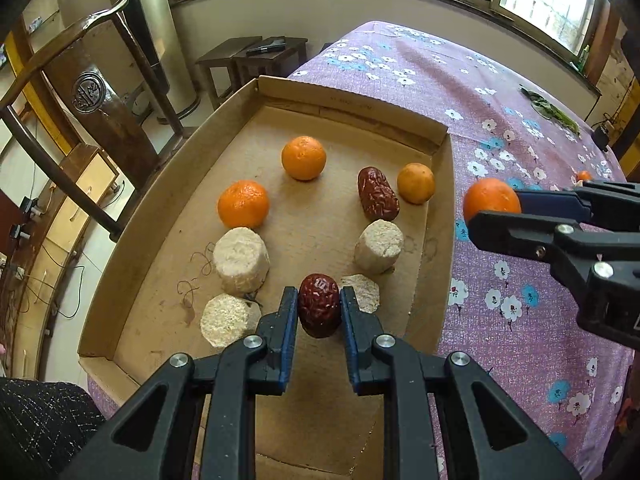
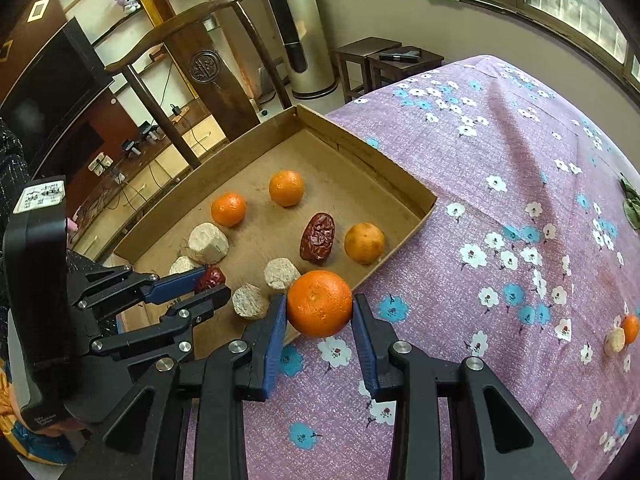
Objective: Organize fruits
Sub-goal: 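Carry the red date and the orange over the cardboard box, then open the left tool to drop the date while the right tool releases its orange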
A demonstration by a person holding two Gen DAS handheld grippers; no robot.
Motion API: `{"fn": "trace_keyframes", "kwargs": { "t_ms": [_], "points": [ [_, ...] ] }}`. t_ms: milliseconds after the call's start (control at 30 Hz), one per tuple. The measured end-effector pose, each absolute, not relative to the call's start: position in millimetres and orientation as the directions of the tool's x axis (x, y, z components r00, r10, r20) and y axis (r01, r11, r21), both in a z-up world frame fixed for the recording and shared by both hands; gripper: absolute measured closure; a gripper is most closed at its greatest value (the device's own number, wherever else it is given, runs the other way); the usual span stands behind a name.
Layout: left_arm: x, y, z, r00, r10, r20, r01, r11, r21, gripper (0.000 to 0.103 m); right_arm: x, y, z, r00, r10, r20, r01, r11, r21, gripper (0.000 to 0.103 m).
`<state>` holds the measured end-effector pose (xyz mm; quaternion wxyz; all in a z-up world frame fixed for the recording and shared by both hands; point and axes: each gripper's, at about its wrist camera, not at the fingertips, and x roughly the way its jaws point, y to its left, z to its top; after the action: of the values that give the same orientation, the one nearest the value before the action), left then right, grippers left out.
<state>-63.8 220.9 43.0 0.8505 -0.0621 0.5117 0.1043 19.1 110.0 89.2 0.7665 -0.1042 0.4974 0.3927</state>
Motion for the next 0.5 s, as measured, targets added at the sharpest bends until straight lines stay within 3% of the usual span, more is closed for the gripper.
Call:
{"fn": "trace_keyframes", "kwargs": {
  "t_ms": [500],
  "points": [
    [-75.1, 230.5, 21.8, 0.415, 0.131, -0.901, -0.288, 0.958, 0.007, 0.083, 42.7, 184.6, 63.8, 0.099, 0.522, -0.847, -0.778, 0.572, 0.261, 0.067]
  ]
}}
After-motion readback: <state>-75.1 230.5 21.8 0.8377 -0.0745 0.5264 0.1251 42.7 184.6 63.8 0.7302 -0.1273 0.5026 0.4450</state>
